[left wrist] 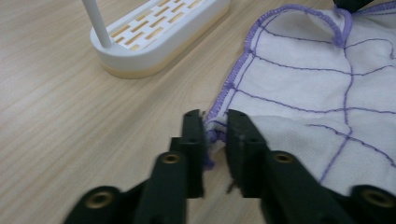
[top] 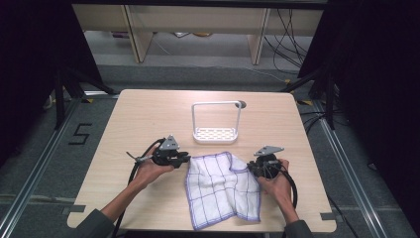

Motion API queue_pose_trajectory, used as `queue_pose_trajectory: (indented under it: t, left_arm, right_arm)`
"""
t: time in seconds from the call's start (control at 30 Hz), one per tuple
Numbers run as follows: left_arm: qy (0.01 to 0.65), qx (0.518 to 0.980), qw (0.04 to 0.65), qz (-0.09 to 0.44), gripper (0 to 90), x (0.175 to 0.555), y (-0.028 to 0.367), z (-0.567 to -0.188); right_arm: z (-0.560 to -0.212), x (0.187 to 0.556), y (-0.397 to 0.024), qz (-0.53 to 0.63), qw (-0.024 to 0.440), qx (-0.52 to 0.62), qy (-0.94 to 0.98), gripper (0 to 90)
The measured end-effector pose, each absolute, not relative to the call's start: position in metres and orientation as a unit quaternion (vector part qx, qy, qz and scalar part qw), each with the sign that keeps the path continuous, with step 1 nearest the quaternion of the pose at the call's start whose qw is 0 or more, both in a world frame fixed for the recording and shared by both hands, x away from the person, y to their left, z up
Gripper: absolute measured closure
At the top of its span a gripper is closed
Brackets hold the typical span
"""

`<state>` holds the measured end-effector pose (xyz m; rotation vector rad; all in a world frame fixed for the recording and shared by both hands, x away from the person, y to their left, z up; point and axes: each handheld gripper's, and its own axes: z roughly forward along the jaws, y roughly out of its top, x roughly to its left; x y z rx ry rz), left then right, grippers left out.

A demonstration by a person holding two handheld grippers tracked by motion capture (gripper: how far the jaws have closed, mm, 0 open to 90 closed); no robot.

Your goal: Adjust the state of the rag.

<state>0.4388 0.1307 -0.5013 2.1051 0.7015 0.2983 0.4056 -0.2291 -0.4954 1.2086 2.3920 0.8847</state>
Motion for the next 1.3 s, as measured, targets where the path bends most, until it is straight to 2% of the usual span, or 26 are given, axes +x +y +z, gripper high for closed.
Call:
queue_pose_trajectory:
  t: [0.03, 0.1, 0.17, 0.2, 0.3, 0.47, 0.63, 0.67, 0.77, 0.87, 0.9, 1.13, 1.17, 1.27, 1.3]
  left_arm:
    - [0.279, 0.849, 0.431, 0.122, 62.2, 0.436, 0.134, -0.497]
    - [0.285, 0.842, 0.441, 0.127, 54.3, 0.429, 0.136, -0.491]
    - [0.3, 0.835, 0.442, 0.127, 41.6, 0.42, 0.143, -0.483]
    - [0.309, 0.828, 0.453, 0.12, 39.7, 0.413, 0.146, -0.479]
    - [0.304, 0.824, 0.465, 0.111, 38.2, 0.389, 0.151, -0.474]
    - [0.294, 0.832, 0.465, 0.072, 34.6, 0.35, 0.15, -0.484]
    - [0.285, 0.841, 0.455, 0.068, 33.5, 0.336, 0.145, -0.489]
    - [0.287, 0.839, 0.457, 0.069, 33.5, 0.334, 0.143, -0.49]
    - [0.281, 0.843, 0.454, 0.069, 33.5, 0.329, 0.14, -0.491]
    - [0.275, 0.848, 0.448, 0.069, 33.6, 0.328, 0.139, -0.491]
    - [0.282, 0.841, 0.457, 0.064, 34.5, 0.325, 0.134, -0.492]
    - [0.249, 0.851, 0.46, 0.052, 37.4, 0.312, 0.116, -0.492]
    - [0.246, 0.847, 0.468, 0.05, 37.7, 0.309, 0.113, -0.493]
    - [0.226, 0.856, 0.463, 0.043, 38.4, 0.305, 0.107, -0.493]
    - [0.226, 0.856, 0.463, 0.043, 38.4, 0.305, 0.107, -0.493]
  right_arm:
    - [-0.494, 0.406, -0.231, 0.309, 0.169, 0.425, 0.834, 70.0]
    - [-0.485, 0.402, -0.232, 0.306, 0.193, 0.426, 0.829, 64.7]
    - [-0.475, 0.398, -0.231, 0.327, 0.202, 0.423, 0.821, 58.5]
    - [-0.471, 0.397, -0.228, 0.342, 0.213, 0.41, 0.818, 57.3]
    - [-0.465, 0.394, -0.213, 0.351, 0.211, 0.38, 0.829, 54.7]
    - [-0.474, 0.396, -0.182, 0.33, 0.163, 0.359, 0.858, 51.8]
    - [-0.488, 0.404, -0.162, 0.305, 0.139, 0.378, 0.863, 49.7]
    - [-0.492, 0.407, -0.16, 0.295, 0.145, 0.377, 0.866, 52.1]
    - [-0.497, 0.415, -0.162, 0.275, 0.193, 0.342, 0.877, 83.0]
    - [-0.49, 0.412, -0.169, 0.291, 0.193, 0.348, 0.87, 85.4]
    - [-0.482, 0.412, -0.176, 0.29, 0.219, 0.349, 0.864, 86.5]
    - [-0.479, 0.439, -0.215, 0.296, 0.229, 0.416, 0.829, 84.5]
    - [-0.48, 0.442, -0.219, 0.301, 0.222, 0.427, 0.823, 81.1]
    - [-0.482, 0.448, -0.232, 0.311, 0.209, 0.481, 0.793, 60.3]
    - [-0.482, 0.448, -0.232, 0.311, 0.209, 0.481, 0.793, 60.3]
